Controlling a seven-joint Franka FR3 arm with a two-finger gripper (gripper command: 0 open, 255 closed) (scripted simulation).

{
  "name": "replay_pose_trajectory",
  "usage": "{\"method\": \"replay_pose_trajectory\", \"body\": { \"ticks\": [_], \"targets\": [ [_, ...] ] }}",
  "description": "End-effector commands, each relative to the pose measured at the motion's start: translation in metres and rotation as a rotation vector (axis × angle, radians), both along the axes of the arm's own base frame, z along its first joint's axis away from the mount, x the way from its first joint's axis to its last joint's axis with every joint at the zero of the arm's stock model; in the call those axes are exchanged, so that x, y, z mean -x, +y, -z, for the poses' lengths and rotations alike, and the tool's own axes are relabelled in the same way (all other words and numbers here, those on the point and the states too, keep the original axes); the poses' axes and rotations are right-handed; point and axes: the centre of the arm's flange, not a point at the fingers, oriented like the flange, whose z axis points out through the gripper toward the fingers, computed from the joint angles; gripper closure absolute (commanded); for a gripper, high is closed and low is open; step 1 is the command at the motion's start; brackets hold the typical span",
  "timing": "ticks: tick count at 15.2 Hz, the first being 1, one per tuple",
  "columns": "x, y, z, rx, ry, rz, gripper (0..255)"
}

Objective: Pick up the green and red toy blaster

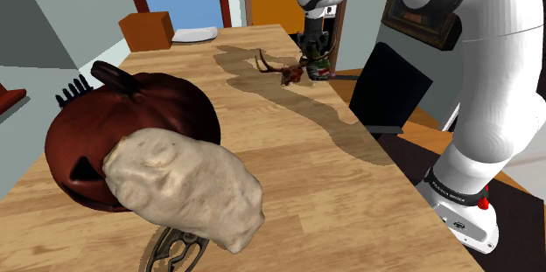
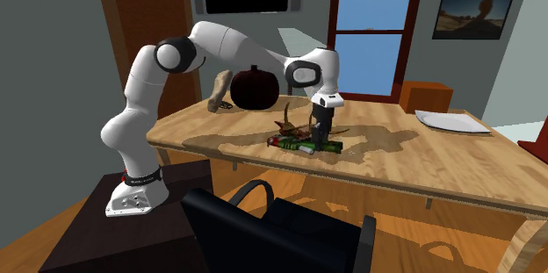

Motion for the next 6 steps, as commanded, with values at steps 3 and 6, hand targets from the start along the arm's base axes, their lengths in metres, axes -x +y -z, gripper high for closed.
{"method": "replay_pose_trajectory", "body": {
  "ticks": [3,6],
  "targets": [
    [0.0,0.0,-0.021,0.0,-0.001,0.0,255],
    [0.0,0.0,-0.027,0.0,-0.001,0.0,255]
  ]
}}
